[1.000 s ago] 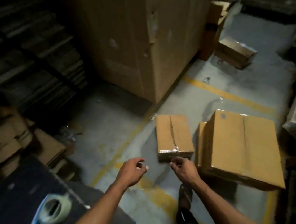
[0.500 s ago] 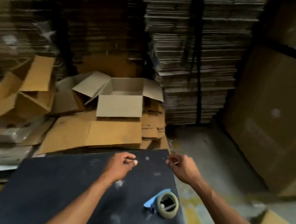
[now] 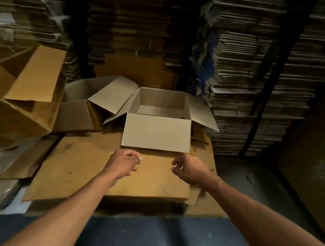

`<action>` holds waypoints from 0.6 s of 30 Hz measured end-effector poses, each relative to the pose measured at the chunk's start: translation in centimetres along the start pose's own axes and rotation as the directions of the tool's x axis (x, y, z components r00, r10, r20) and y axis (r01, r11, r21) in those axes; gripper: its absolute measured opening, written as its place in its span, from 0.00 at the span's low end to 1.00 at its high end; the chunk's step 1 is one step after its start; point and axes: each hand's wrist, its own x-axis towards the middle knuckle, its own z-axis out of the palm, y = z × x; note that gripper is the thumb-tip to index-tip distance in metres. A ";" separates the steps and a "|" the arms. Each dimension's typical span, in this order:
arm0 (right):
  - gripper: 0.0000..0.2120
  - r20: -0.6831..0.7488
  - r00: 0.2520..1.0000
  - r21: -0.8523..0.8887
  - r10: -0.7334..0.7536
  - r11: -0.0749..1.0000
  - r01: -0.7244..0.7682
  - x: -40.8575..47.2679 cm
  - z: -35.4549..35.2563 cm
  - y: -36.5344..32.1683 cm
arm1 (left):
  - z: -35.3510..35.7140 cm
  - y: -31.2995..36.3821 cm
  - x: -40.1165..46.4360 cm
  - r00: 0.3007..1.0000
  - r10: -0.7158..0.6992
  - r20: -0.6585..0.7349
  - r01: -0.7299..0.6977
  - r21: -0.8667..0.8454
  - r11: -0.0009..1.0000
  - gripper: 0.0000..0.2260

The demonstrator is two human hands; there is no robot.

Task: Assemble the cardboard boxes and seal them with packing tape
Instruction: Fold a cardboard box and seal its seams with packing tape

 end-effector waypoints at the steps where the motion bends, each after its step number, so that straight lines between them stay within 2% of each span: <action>1: 0.14 -0.010 1.000 -0.067 0.015 0.998 -0.016 3.5 0.2 -0.3 | -0.8 -0.5 3.0 1.000 -0.003 -0.004 0.003 -0.022 1.000 0.03; 3: 0.17 -0.049 0.998 -0.199 0.025 0.979 -0.035 10.5 0.3 -0.8 | -2.2 -1.8 8.6 1.000 -0.013 -0.021 0.011 -0.071 0.997 0.04; 7: 0.27 -0.136 0.991 -0.358 0.004 0.932 -0.053 22.6 0.2 -2.0 | -3.8 -5.2 17.0 0.997 -0.056 -0.054 0.044 -0.208 0.977 0.06; 12: 0.35 -0.171 0.983 -0.412 0.065 0.902 -0.132 32.2 0.5 -2.5 | -3.6 -9.6 22.8 0.991 -0.126 -0.050 0.099 -0.365 0.926 0.09; 15: 0.33 -0.160 0.981 -0.426 0.111 0.889 -0.170 34.8 1.8 -2.0 | -3.1 -11.7 24.2 0.987 -0.156 -0.029 0.130 -0.421 0.897 0.13; 18: 0.25 -0.249 0.966 -0.423 0.073 0.889 -0.176 35.5 2.4 -1.7 | -2.7 -13.2 24.2 0.982 -0.188 0.010 0.173 -0.443 0.880 0.15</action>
